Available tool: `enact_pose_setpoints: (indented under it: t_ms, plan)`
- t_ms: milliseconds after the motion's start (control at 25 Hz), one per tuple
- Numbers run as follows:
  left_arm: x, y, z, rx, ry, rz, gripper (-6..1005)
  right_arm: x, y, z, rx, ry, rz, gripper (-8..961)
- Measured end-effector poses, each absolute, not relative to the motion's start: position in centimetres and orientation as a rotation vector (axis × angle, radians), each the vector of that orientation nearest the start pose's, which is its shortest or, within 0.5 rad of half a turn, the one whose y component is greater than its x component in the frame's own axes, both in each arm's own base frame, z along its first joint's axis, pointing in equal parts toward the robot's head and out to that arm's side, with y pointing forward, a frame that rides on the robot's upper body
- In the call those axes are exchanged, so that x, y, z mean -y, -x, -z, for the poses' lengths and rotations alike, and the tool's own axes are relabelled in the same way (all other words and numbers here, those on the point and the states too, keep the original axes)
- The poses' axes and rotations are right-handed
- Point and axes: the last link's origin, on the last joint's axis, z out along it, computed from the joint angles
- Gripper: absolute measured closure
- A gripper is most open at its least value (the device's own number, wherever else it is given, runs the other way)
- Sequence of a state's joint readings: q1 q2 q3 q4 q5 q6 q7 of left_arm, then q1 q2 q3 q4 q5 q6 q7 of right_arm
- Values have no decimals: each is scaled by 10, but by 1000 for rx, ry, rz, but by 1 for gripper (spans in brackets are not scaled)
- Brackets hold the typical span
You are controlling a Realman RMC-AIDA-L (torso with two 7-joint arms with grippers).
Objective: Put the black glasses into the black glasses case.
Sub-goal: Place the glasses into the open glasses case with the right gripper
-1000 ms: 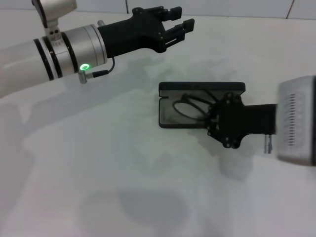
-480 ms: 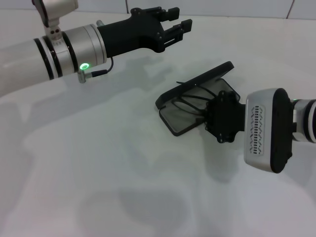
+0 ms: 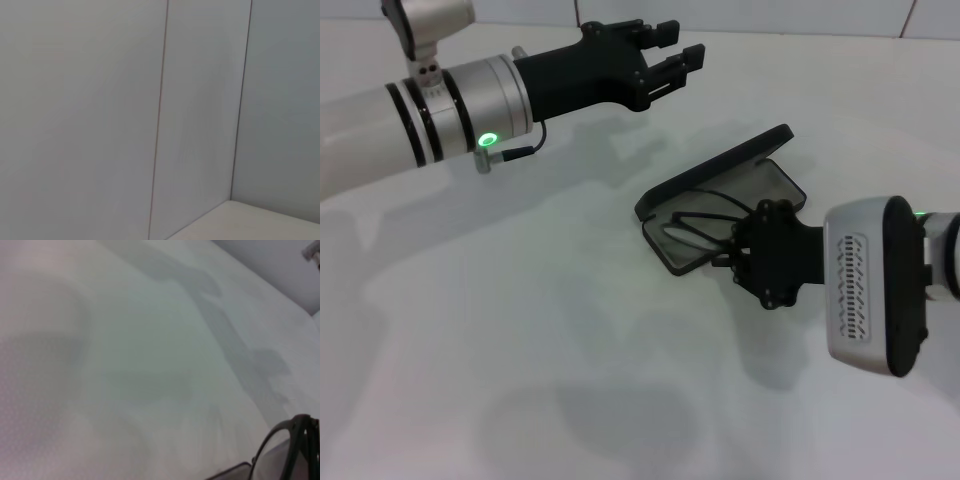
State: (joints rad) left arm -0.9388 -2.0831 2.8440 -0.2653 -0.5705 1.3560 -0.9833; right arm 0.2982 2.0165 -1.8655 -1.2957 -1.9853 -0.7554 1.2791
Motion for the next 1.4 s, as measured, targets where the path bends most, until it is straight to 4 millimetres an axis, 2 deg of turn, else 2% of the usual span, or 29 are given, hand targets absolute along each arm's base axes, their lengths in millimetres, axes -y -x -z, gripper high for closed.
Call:
enact_pose_setpoints:
  t_ms: [400,640,840,1040,1400]
  plan:
    - [-406,187,37,478,2472,953,556,-325,-188,63,804,2533,267,847]
    - [-406,188,34,547,2384,1053,554,-328,-196,50,869,2543,317,847]
    - [-404,195,30,583,2304,1110,554,-329,-197,46,963,2523,349,847]
    - [-401,203,28,603,2266,1116,555,-334,-193,45,1046,2471,368,847]
    - [-402,201,28,578,2256,1117,556,-347,-186,43,1081,2378,395,847]
